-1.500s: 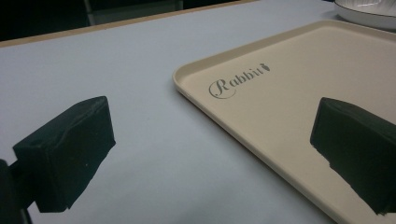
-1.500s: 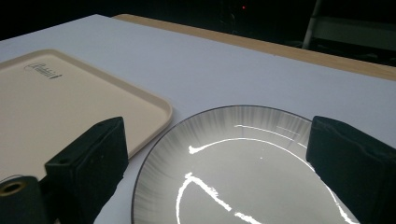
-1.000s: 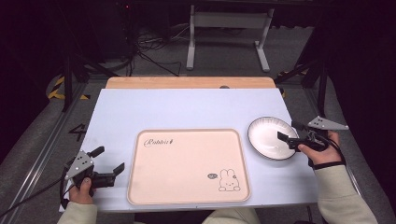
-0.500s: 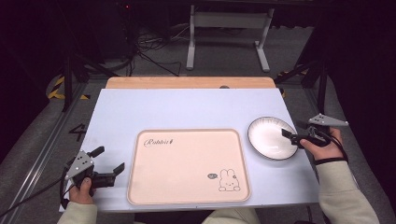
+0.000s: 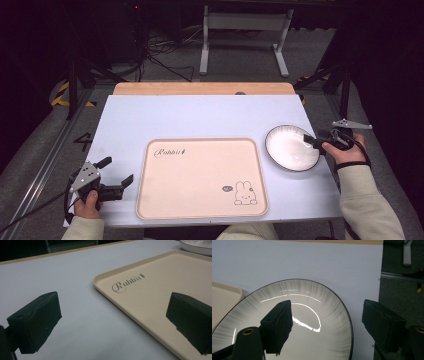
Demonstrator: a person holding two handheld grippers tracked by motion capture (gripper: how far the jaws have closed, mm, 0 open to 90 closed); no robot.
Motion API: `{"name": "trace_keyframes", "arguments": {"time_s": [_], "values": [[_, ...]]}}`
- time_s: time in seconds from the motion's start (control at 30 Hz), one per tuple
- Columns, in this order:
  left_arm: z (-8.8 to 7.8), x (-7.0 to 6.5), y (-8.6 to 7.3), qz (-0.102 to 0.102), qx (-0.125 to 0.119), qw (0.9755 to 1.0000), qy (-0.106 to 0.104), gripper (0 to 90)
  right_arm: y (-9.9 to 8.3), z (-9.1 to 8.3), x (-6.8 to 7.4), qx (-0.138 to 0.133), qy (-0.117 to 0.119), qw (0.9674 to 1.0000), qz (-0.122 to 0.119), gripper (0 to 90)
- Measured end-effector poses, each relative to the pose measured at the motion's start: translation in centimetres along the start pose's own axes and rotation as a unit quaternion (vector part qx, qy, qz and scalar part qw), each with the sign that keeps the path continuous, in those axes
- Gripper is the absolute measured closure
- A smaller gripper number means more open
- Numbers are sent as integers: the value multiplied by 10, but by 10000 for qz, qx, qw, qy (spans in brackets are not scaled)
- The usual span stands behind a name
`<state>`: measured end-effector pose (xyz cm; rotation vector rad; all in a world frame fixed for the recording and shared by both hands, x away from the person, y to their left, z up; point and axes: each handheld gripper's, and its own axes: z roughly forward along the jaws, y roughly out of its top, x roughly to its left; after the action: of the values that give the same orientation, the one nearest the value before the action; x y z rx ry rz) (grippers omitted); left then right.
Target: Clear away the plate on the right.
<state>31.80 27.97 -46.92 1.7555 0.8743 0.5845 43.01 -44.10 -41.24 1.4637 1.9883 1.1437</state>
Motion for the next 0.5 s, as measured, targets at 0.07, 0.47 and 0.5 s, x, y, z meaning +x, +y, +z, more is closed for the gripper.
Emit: {"name": "trace_keyframes", "arguments": {"time_s": [0.07, 0.47, 0.5], "values": [[0, 0, 0, 9, 2, 10000, -5, 3, -1, 2, -4, 100, -38, 9999, 89, 278], [0, 0, 0, 13, -5, 10000, -9, 3, -9, 14, -19, 546, -67, 9965, 630, 378], [0, 0, 0, 13, -2, 10000, -10, 3, -10, 14, -20, 575, -53, 9961, 663, 392]]}}
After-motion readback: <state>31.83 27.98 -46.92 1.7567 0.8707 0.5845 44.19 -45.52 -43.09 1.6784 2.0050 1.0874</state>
